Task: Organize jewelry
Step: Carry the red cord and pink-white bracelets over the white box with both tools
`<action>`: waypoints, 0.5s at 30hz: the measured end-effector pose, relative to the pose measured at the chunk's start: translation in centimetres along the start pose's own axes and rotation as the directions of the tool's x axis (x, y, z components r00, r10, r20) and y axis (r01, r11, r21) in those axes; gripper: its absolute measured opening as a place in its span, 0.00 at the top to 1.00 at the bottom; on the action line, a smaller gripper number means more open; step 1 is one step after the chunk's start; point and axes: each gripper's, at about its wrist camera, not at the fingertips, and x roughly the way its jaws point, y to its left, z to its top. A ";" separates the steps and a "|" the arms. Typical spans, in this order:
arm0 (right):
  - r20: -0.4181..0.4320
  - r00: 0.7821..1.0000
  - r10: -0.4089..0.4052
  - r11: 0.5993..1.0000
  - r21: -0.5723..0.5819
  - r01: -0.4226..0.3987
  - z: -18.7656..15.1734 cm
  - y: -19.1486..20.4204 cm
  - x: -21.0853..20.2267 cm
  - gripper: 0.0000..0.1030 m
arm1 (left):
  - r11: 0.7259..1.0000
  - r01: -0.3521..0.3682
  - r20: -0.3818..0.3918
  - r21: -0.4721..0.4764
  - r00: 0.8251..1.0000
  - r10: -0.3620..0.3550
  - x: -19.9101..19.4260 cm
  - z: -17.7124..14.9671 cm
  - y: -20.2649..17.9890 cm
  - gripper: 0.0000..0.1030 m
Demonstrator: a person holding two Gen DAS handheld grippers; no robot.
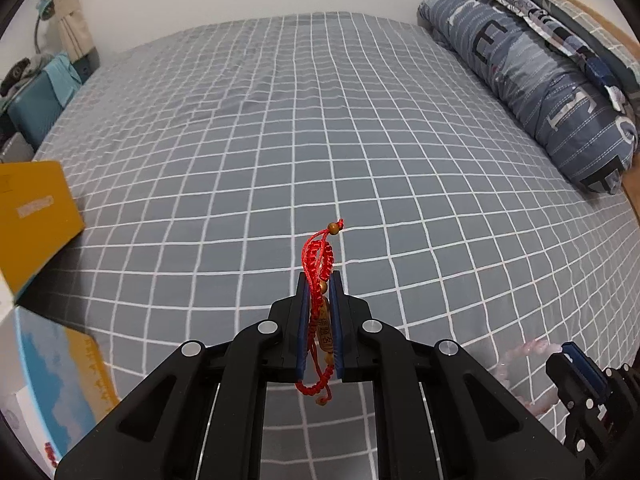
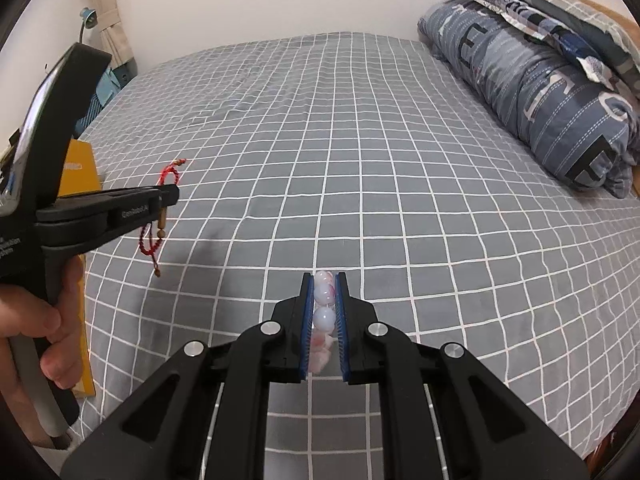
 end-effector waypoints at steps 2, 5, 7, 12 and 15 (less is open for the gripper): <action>0.007 1.000 -0.002 1.000 -0.007 0.002 0.0 0.2 -0.6 0.90 | 1.000 -0.007 0.013 0.000 1.000 0.007 -0.8 -0.2 0.1 0.91; 0.020 1.000 0.000 1.000 -0.010 0.001 0.0 0.3 -1.4 0.90 | 0.999 -0.035 0.040 -0.001 0.999 0.035 -2.0 -0.5 0.2 0.91; 0.029 1.000 0.002 1.000 -0.009 -0.002 0.0 0.4 -2.0 0.90 | 0.999 -0.033 0.050 -0.006 0.998 0.033 -2.6 -0.7 0.3 0.91; 0.052 0.999 0.006 1.000 -0.012 -0.005 0.1 0.5 -3.4 0.90 | 0.999 -0.037 0.065 -0.018 0.997 0.038 -4.0 -1.4 0.9 0.91; 0.063 0.998 0.010 1.000 -0.018 -0.009 0.1 0.6 -3.9 0.90 | 0.999 -0.039 0.069 -0.020 0.997 0.040 -4.6 -1.9 1.2 0.91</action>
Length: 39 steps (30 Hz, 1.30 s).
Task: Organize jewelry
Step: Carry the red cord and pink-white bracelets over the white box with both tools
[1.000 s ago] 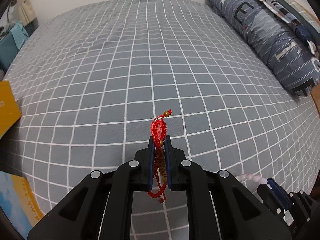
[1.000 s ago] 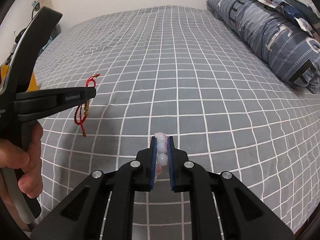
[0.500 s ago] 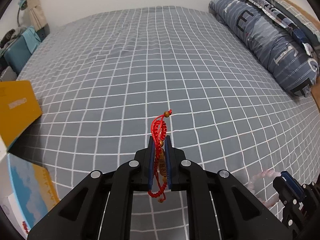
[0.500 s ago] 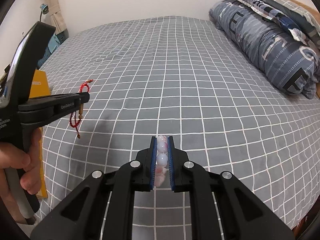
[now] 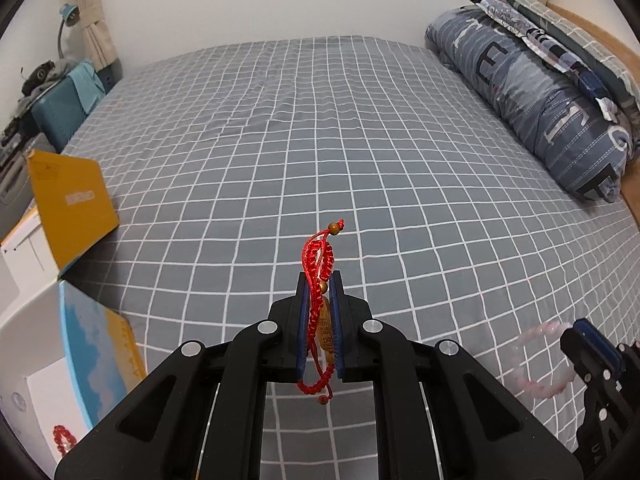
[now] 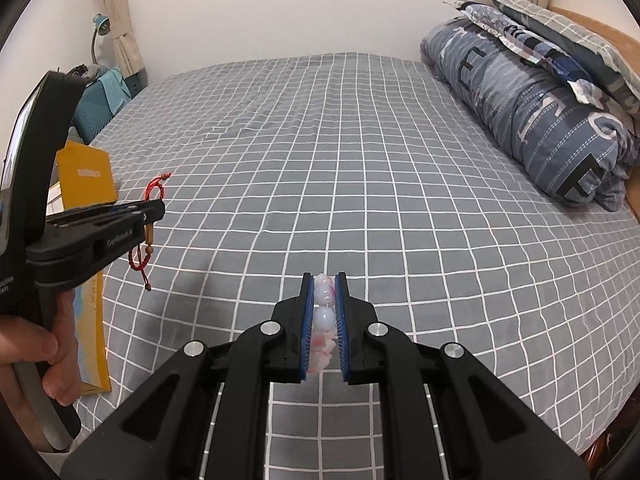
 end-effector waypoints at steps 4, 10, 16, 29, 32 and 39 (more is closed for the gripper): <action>0.007 1.000 -0.002 1.000 -0.008 0.002 0.0 0.7 -0.5 0.90 | 1.000 -0.002 0.014 -0.007 1.000 0.002 -1.3 -0.8 1.0 0.91; 0.041 0.999 0.001 1.000 -0.025 0.000 0.3 2.2 -1.5 0.90 | 1.000 -0.003 0.037 -0.027 0.999 0.004 -3.3 -2.0 2.7 0.91; 0.076 0.997 0.033 0.998 -0.051 -0.029 0.4 4.4 -2.2 0.90 | 0.996 -0.013 0.046 -0.083 0.999 0.017 -4.8 -3.9 5.6 0.91; 0.145 0.980 0.138 0.984 -0.135 -0.119 1.1 12.3 -6.0 0.90 | 0.990 -0.027 0.170 -0.136 0.984 0.051 -13.5 -6.4 12.4 0.91; 0.168 0.968 0.184 0.974 -0.161 -0.157 0.9 14.7 -7.2 0.90 | 0.987 -0.046 0.184 -0.155 0.980 0.075 -14.8 -7.1 14.6 0.91; 0.195 0.938 0.286 0.942 -0.237 -0.238 0.7 20.8 -9.4 0.90 | 0.967 -0.117 0.176 -0.227 0.971 0.159 -16.6 -9.8 20.7 0.91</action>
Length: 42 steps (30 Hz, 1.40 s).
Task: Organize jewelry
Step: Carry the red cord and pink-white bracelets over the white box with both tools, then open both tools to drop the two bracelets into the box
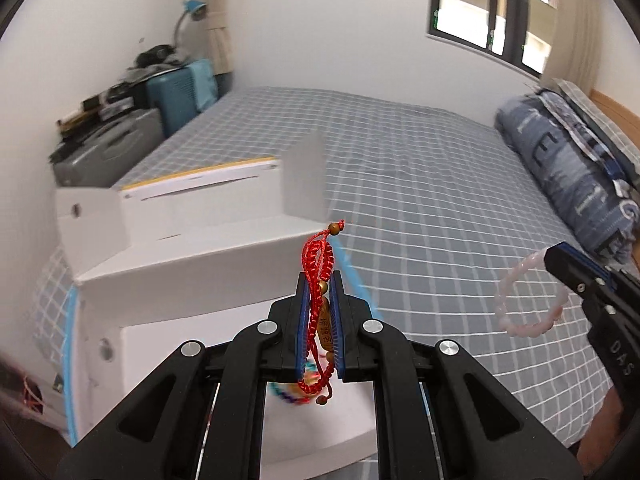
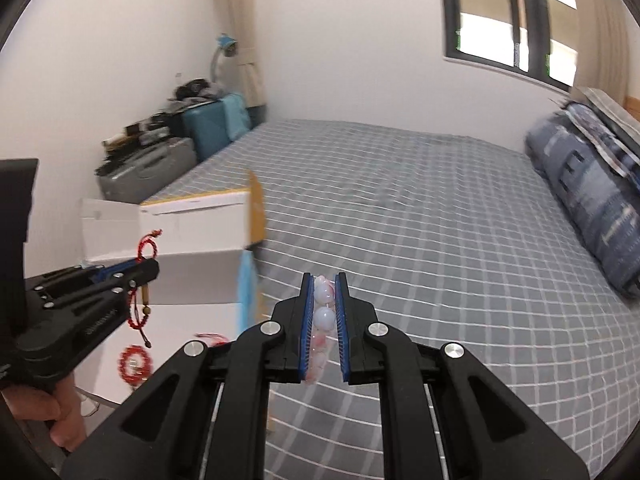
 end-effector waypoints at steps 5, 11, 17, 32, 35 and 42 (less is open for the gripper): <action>-0.004 0.996 0.089 0.996 -0.028 -0.089 0.4 4.4 0.9 0.90 | 0.998 -0.039 0.005 -0.046 0.999 0.040 -0.9 -1.3 4.3 0.91; -0.056 0.986 0.155 0.985 -0.071 -0.159 -0.2 9.3 3.8 0.90 | 0.991 -0.089 -0.057 -0.100 0.995 0.083 0.4 -3.6 9.4 0.91; -0.154 0.970 0.187 0.974 -0.101 -0.204 -2.1 12.8 8.1 0.90 | 0.984 -0.120 -0.140 -0.133 0.985 0.101 2.8 -5.4 12.4 0.91; -0.303 0.940 0.157 0.974 -0.109 -0.197 -5.1 14.2 13.3 0.88 | 0.982 -0.141 -0.257 -0.126 0.961 0.105 6.4 -7.2 13.7 0.87; -0.316 0.936 0.156 0.973 -0.113 -0.200 -5.2 14.4 13.5 0.79 | 0.981 -0.150 -0.259 -0.124 0.959 0.114 6.3 -7.2 13.6 0.87; -0.238 0.958 0.158 0.978 -0.097 -0.186 -4.1 13.7 11.3 0.37 | 0.976 -0.167 -0.201 -0.141 0.970 0.137 3.5 -6.8 13.8 0.49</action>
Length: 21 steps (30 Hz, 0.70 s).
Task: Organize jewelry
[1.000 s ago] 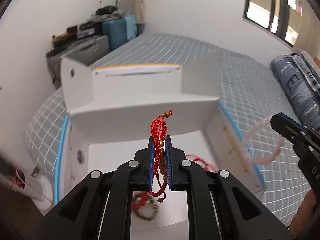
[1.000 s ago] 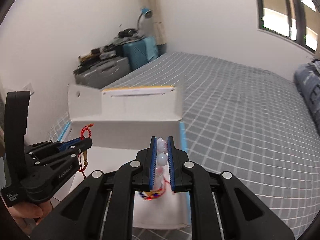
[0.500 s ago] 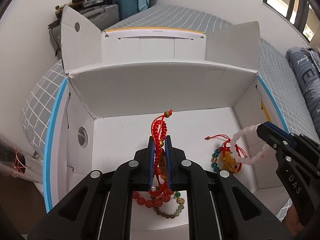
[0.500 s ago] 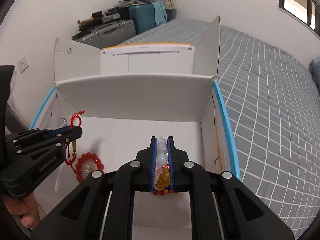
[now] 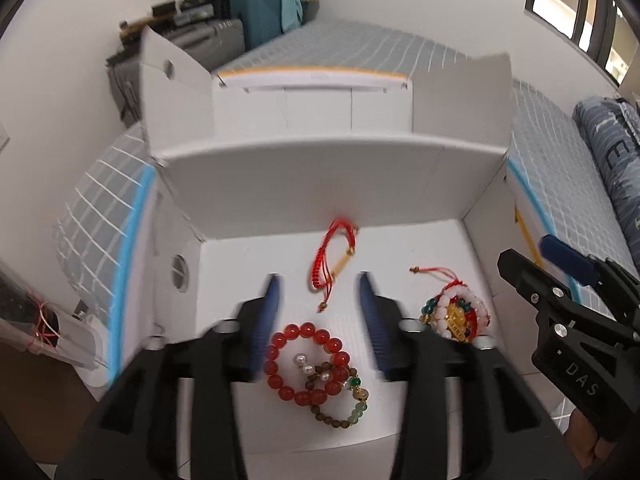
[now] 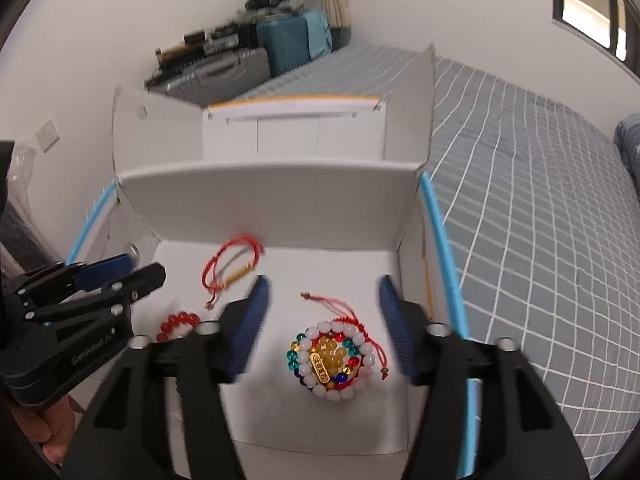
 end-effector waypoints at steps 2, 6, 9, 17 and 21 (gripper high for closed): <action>0.046 0.999 -0.001 1.000 0.013 0.000 0.1 -0.2 -1.7 0.21 | 1.000 -0.017 0.046 -0.004 0.999 0.017 -1.8 -0.3 0.2 0.34; 0.091 0.996 0.000 1.000 0.012 -0.001 0.1 -0.2 -4.7 0.11 | 0.999 -0.023 0.114 -0.027 0.993 0.026 -5.3 -1.2 0.5 0.24; 0.136 0.991 -0.007 1.000 0.023 0.004 -0.3 -0.1 -7.3 0.07 | 0.999 -0.032 0.166 -0.038 0.985 0.038 -7.9 -2.4 0.7 0.15; 0.200 0.979 -0.047 0.999 0.034 0.041 -3.2 0.6 -12.9 0.07 | 0.998 -0.048 0.244 -0.044 0.968 0.058 -12.5 -5.6 0.6 0.06; 0.218 0.973 -0.073 0.997 0.025 0.069 -5.3 1.2 -14.2 0.07 | 0.997 -0.057 0.237 -0.055 0.969 0.068 -13.0 -7.5 0.9 0.06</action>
